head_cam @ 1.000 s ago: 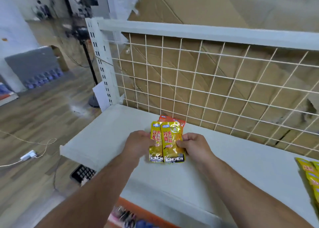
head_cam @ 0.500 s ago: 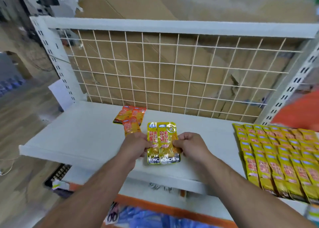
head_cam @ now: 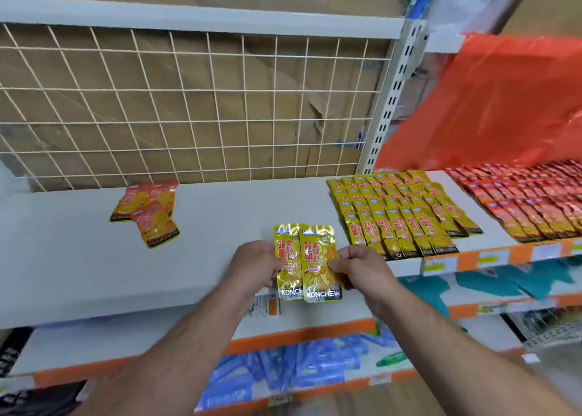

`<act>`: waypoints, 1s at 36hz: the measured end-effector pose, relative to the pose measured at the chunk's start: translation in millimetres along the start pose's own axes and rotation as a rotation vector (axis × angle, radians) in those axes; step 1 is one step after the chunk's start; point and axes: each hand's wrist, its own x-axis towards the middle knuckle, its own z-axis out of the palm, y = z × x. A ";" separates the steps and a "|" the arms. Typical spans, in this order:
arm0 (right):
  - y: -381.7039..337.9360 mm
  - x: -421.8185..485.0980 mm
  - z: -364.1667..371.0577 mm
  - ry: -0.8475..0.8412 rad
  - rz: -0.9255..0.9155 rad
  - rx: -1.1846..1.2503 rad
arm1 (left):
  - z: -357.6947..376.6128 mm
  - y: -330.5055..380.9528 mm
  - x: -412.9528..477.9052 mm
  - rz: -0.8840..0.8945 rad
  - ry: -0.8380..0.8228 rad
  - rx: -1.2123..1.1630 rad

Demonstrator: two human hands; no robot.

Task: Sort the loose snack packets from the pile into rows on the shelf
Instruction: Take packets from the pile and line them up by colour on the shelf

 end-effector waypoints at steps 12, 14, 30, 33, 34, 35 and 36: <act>17.1 -0.8 -89.2 0.104 -0.025 0.031 | 83.8 25.4 8.8 0.058 -0.016 0.094; 19.6 5.5 -110.6 0.101 -0.033 0.031 | 105.9 33.1 13.0 0.060 -0.009 0.100; 16.0 79.0 -313.6 0.062 -0.055 -0.013 | 302.6 95.0 54.0 0.101 0.211 0.138; 18.0 91.9 -333.9 0.028 -0.066 -0.043 | 321.8 100.3 60.4 0.088 0.234 0.166; 19.1 96.4 -338.9 0.019 -0.062 -0.043 | 326.8 101.2 62.4 0.090 0.243 0.164; 20.0 100.5 -342.9 0.010 -0.058 -0.038 | 331.1 102.4 64.1 0.089 0.253 0.165; 21.2 104.8 -346.5 0.005 -0.057 -0.030 | 335.1 103.6 65.1 0.087 0.261 0.171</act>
